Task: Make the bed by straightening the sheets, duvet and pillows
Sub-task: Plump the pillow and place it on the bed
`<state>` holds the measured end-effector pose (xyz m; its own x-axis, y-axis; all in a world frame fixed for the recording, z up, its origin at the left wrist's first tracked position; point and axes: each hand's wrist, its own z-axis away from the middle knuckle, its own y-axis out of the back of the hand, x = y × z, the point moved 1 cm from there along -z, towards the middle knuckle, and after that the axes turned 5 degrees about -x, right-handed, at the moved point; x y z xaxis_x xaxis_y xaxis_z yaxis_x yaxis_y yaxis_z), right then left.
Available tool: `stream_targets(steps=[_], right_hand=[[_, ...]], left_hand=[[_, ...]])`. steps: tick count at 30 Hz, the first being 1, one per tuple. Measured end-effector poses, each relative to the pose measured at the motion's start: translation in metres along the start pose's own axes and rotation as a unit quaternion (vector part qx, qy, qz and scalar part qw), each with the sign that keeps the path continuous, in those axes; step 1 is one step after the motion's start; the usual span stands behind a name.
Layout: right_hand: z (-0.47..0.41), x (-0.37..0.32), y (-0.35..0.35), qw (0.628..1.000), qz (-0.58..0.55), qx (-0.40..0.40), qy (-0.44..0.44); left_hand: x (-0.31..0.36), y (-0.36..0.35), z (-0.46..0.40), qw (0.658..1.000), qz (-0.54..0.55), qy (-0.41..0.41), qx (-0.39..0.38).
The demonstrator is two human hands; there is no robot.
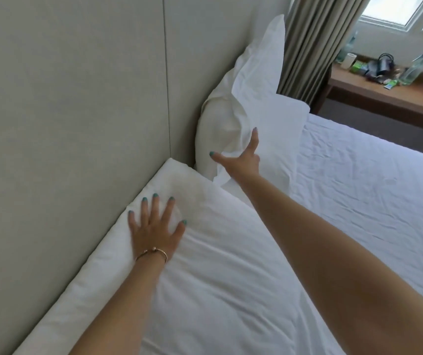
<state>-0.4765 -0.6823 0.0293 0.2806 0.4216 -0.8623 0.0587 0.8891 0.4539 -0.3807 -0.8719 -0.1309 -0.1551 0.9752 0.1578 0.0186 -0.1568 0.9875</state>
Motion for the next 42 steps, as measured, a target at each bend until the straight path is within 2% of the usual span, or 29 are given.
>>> stream_targets(steps=[3,8,11,14,16,18,21,23,25,27,28,29,30,31,33,35,37,38,40,42], right_hand=[[-0.042,-0.013,-0.017,0.998,-0.042,0.046,-0.024],[-0.103,0.01,-0.057,0.988,-0.097,0.102,-0.061],[-0.124,0.017,-0.061,0.992,-0.064,0.105,-0.029],[-0.126,0.015,-0.034,0.987,-0.058,0.147,-0.012],[-0.12,-0.006,0.003,0.981,-0.037,0.183,0.046],[-0.102,-0.044,0.047,0.967,0.0,0.21,0.142],[-0.052,-0.103,0.114,0.938,0.059,0.225,0.258],[0.001,-0.115,0.151,0.923,0.094,0.227,0.296],[0.057,-0.088,0.183,0.92,0.124,0.228,0.293],[0.113,-0.024,0.208,0.931,0.149,0.207,0.261],[0.14,0.013,0.214,0.944,0.142,0.192,0.228],[0.165,0.049,0.217,0.953,0.14,0.179,0.199],[0.19,0.078,0.217,0.956,0.145,0.163,0.197],[0.21,0.098,0.214,0.961,0.146,0.146,0.186],[0.243,0.113,0.21,0.968,0.126,0.123,0.18],[0.274,0.103,0.22,0.962,0.104,0.128,0.219],[0.309,0.086,0.254,0.955,0.076,0.153,0.243],[0.329,0.083,0.279,0.945,0.059,0.181,0.266],[0.369,0.106,0.342,0.939,-0.028,0.244,0.242],[0.416,0.14,0.408,0.938,-0.11,0.271,0.187]], left_hand=[[-0.001,-0.029,-0.002,1.0,0.009,-0.016,0.026],[-0.003,-0.053,-0.01,0.998,0.039,-0.001,0.049],[-0.003,-0.07,-0.014,0.997,0.045,-0.001,0.056],[-0.002,-0.083,-0.019,0.997,0.051,0.005,0.052],[-0.002,-0.087,-0.023,0.997,0.061,0.008,0.044],[-0.002,-0.086,-0.025,0.998,0.057,0.015,0.031],[-0.001,-0.076,-0.022,0.998,0.028,0.031,-0.041],[0.002,-0.059,-0.02,0.994,0.009,0.036,-0.105],[0.009,-0.032,-0.016,0.982,0.016,0.052,-0.179],[0.027,0.005,-0.003,0.966,0.119,0.059,-0.22],[0.044,0.025,0.008,0.952,0.228,0.033,-0.202],[0.066,0.046,0.025,0.917,0.359,-0.009,-0.175],[0.093,0.071,0.046,0.866,0.472,-0.058,-0.154],[0.122,0.092,0.068,0.832,0.526,-0.107,-0.141],[0.173,0.126,0.109,0.837,0.51,-0.151,-0.129],[0.203,0.151,0.14,0.843,0.511,-0.132,-0.105],[0.22,0.181,0.177,0.826,0.545,-0.12,-0.077],[0.228,0.196,0.199,0.828,0.539,-0.143,-0.057],[0.248,0.228,0.252,0.852,0.468,-0.235,-0.009],[0.272,0.248,0.299,0.861,0.38,-0.338,0.022]])
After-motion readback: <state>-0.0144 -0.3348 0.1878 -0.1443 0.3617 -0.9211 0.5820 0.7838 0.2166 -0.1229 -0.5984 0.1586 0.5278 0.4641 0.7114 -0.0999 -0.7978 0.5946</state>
